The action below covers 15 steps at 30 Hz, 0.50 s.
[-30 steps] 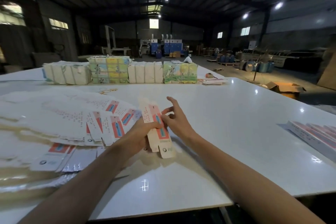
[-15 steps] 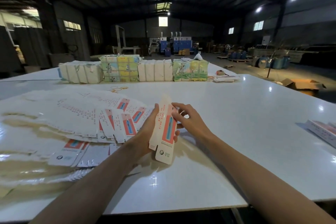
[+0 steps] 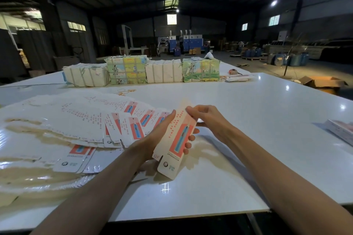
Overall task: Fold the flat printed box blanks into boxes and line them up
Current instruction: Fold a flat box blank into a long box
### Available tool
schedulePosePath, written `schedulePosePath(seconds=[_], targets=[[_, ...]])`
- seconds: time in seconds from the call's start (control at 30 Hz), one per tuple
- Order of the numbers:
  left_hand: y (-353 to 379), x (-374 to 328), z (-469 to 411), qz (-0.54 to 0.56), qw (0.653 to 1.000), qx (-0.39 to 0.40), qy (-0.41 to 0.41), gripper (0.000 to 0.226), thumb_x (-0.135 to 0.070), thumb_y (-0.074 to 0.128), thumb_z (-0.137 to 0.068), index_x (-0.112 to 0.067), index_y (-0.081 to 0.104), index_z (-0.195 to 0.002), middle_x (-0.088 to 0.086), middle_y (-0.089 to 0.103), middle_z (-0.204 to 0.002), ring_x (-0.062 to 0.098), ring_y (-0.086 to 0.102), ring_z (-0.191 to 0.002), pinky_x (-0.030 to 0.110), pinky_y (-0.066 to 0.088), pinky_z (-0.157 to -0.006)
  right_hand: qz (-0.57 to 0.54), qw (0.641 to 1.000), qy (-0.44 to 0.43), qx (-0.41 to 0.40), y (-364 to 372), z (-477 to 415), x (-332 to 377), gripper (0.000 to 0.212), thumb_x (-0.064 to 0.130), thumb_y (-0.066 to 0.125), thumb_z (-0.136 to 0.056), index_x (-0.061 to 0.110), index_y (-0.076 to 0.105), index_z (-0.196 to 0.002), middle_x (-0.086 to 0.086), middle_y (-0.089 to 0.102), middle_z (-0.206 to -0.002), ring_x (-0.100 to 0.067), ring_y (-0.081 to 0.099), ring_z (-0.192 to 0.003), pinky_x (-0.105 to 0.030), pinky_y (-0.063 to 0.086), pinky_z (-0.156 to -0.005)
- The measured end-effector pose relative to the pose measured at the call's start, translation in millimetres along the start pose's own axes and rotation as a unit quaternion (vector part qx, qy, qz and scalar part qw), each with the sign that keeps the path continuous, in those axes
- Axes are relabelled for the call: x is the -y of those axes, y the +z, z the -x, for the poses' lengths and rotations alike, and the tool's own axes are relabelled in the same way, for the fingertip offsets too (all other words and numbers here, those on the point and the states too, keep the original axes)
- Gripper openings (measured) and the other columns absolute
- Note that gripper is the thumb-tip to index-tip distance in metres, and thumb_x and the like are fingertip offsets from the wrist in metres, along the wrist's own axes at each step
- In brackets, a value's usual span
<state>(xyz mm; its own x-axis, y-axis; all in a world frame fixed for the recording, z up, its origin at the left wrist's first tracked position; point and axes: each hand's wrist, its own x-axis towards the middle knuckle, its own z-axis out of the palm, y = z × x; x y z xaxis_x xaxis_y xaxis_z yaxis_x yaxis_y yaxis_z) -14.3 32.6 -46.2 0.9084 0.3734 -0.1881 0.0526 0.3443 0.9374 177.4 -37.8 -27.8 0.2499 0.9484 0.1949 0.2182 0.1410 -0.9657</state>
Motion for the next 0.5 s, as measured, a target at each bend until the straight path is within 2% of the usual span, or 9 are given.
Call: schedulePosePath(seconds=[0.1,0.17,0.27,0.33,0.4,0.43,0.47,0.5], targets=[[2,-1,0,0.023,0.997,0.076,-0.004,0.078,-0.071,0.07,-0.082,-0.009,0.058,-0.128,0.013,0.068,-0.102,0.024,0.072,-0.079,0.036,0.061,-0.075,-0.035,0.999,0.017,-0.015,-3,0,5,0.044,0.036,0.064,-0.105,-0.005,0.077,-0.097,-0.009,0.078,-0.085,-0.021,0.077,-0.083,-0.031,0.055,-0.084],[0,-3,-2,0.023,0.995,0.102,0.0,0.081,-0.069,0.08,-0.075,-0.011,0.061,-0.128,0.012,0.067,-0.105,0.024,0.073,-0.084,0.036,0.061,-0.078,-0.068,0.997,0.018,-0.021,-4,-1,7,0.04,0.035,0.063,-0.105,0.001,0.078,-0.089,-0.011,0.079,-0.087,-0.021,0.077,-0.084,-0.032,0.054,-0.082],[-4,-6,1,0.014,0.995,0.101,0.008,0.086,-0.067,0.085,-0.07,-0.011,0.061,-0.131,0.013,0.069,-0.109,0.026,0.074,-0.089,0.038,0.063,-0.079,-0.095,0.995,0.021,-0.014,-4,-2,6,0.039,0.035,0.062,-0.106,0.004,0.078,-0.088,-0.012,0.077,-0.088,-0.025,0.077,-0.087,-0.038,0.054,-0.086],[-2,-4,2,0.02,0.996,0.092,0.007,0.085,-0.068,0.086,-0.067,-0.011,0.066,-0.126,0.014,0.072,-0.106,0.026,0.076,-0.087,0.037,0.065,-0.076,-0.104,0.994,0.027,-0.007,-2,-2,4,0.039,0.037,0.062,-0.105,0.005,0.078,-0.09,-0.011,0.076,-0.087,-0.025,0.076,-0.088,-0.039,0.055,-0.084],[1,-3,2,0.04,0.996,0.083,-0.003,0.081,-0.077,0.07,-0.077,-0.008,0.074,-0.119,0.021,0.075,-0.109,0.028,0.077,-0.093,0.035,0.065,-0.084,-0.081,0.996,0.025,0.005,-2,0,4,0.042,0.046,0.066,-0.101,0.009,0.082,-0.087,-0.011,0.077,-0.088,-0.024,0.077,-0.088,-0.032,0.059,-0.077],[1,-5,0,0.072,0.989,0.128,-0.012,0.086,-0.078,0.062,-0.085,-0.001,0.074,-0.122,0.026,0.074,-0.117,0.032,0.075,-0.106,0.034,0.061,-0.094,-0.059,0.998,0.022,0.015,-2,1,5,0.044,0.052,0.069,-0.096,0.012,0.083,-0.086,-0.011,0.078,-0.089,-0.023,0.077,-0.088,-0.028,0.06,-0.073],[3,-9,2,0.097,0.976,0.192,-0.035,0.09,-0.072,0.068,-0.086,0.008,0.069,-0.125,0.033,0.07,-0.12,0.039,0.072,-0.112,0.041,0.058,-0.1,-0.038,0.999,0.02,0.024,-3,1,5,0.044,0.055,0.071,-0.092,0.014,0.085,-0.085,-0.012,0.079,-0.09,-0.022,0.077,-0.088,-0.026,0.06,-0.072],[6,-15,4,0.077,0.971,0.219,-0.054,0.088,-0.061,0.088,-0.073,0.011,0.068,-0.119,0.034,0.072,-0.112,0.044,0.074,-0.105,0.047,0.06,-0.093,-0.024,0.999,0.019,0.03,-4,1,5,0.042,0.054,0.073,-0.091,0.015,0.085,-0.085,-0.012,0.08,-0.091,-0.021,0.077,-0.087,-0.026,0.059,-0.074]])
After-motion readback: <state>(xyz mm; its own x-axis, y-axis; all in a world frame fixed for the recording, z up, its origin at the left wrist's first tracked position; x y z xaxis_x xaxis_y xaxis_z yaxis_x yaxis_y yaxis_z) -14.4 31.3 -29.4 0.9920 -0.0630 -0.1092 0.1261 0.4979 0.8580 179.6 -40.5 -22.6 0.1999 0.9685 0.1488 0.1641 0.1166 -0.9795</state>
